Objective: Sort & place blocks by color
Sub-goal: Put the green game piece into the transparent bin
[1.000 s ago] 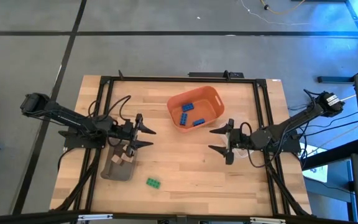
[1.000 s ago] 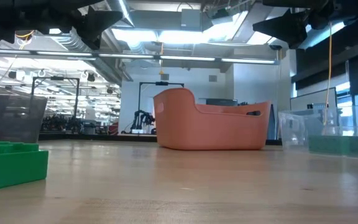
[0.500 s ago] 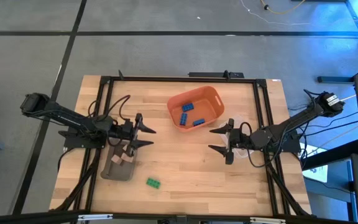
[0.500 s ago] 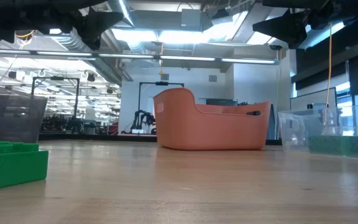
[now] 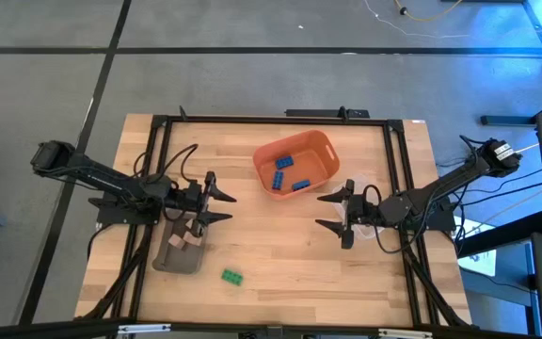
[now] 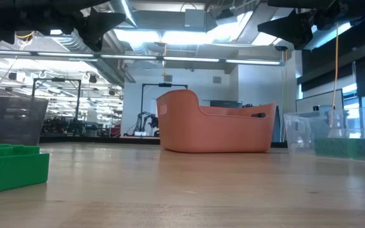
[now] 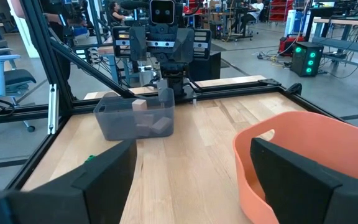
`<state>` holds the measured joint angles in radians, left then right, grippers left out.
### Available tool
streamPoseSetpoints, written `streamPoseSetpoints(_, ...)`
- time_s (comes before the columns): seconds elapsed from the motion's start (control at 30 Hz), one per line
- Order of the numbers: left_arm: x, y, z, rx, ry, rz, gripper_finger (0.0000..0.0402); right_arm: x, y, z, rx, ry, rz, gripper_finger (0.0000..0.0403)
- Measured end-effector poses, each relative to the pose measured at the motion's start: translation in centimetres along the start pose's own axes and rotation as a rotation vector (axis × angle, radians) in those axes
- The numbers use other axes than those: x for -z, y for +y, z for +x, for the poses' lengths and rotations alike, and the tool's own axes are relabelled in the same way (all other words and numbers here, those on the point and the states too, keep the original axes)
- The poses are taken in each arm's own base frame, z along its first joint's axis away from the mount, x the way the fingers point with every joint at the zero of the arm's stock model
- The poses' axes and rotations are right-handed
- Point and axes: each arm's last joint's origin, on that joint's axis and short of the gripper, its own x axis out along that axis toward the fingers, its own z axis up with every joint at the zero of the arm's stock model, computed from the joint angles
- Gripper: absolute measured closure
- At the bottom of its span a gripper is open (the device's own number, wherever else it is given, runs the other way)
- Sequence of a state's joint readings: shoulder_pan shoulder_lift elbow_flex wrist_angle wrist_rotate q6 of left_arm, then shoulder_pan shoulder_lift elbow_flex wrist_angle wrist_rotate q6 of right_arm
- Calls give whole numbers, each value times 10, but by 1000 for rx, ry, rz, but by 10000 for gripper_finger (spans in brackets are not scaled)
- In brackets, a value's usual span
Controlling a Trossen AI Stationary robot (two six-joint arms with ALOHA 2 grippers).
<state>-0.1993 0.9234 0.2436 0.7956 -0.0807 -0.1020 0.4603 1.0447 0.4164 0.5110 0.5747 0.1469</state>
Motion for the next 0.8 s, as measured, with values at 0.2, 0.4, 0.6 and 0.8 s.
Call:
streamPoseSetpoints(0.2,0,0,0,0,-1,0,192,0,0,0,0,0,0,86)
streamPoseSetpoints(0.4,0,0,0,1,-1,0,192,0,0,0,0,0,4,86)
streamPoseSetpoints(0.6,0,0,0,1,-1,0,192,0,0,0,0,0,2,86)
streamPoseSetpoints(0.8,3,-4,2,8,33,-98,192,0,0,0,0,0,7,86)
